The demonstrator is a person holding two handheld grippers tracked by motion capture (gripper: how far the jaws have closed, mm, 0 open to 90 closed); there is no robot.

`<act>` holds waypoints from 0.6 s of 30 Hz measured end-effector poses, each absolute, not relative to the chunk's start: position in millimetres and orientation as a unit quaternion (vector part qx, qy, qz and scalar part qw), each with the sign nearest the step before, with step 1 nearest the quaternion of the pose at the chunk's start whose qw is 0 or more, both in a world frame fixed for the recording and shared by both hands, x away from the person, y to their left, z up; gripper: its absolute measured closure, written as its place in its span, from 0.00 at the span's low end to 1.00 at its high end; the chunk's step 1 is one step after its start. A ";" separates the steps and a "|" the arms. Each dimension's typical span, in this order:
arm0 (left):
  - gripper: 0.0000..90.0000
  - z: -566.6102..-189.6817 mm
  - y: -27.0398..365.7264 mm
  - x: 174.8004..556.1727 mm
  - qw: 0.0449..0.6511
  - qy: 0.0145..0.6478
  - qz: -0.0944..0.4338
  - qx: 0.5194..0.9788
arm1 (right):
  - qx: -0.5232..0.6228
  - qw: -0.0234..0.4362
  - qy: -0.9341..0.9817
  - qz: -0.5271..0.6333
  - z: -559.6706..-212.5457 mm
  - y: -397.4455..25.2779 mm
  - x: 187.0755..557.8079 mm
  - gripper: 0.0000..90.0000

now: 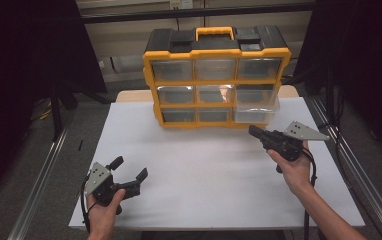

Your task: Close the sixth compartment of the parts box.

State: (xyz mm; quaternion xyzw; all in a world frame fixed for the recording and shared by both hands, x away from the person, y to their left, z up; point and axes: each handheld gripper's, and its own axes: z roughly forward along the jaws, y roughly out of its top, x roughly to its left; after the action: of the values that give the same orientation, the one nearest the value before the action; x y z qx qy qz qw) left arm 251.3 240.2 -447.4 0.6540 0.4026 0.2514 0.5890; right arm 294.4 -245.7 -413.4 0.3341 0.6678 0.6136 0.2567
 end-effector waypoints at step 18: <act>0.04 -447.2 242.1 251.3 0.583 0.397 0.254 0.662 | 0.347 0.283 0.667 0.596 -416.1 -245.8 315.5 1.00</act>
State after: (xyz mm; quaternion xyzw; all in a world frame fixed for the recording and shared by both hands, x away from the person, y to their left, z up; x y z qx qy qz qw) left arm 251.3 242.1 -447.2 0.6622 0.3971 0.2539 0.5826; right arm 315.5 -245.8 -416.1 0.3471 0.6667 0.5956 0.2835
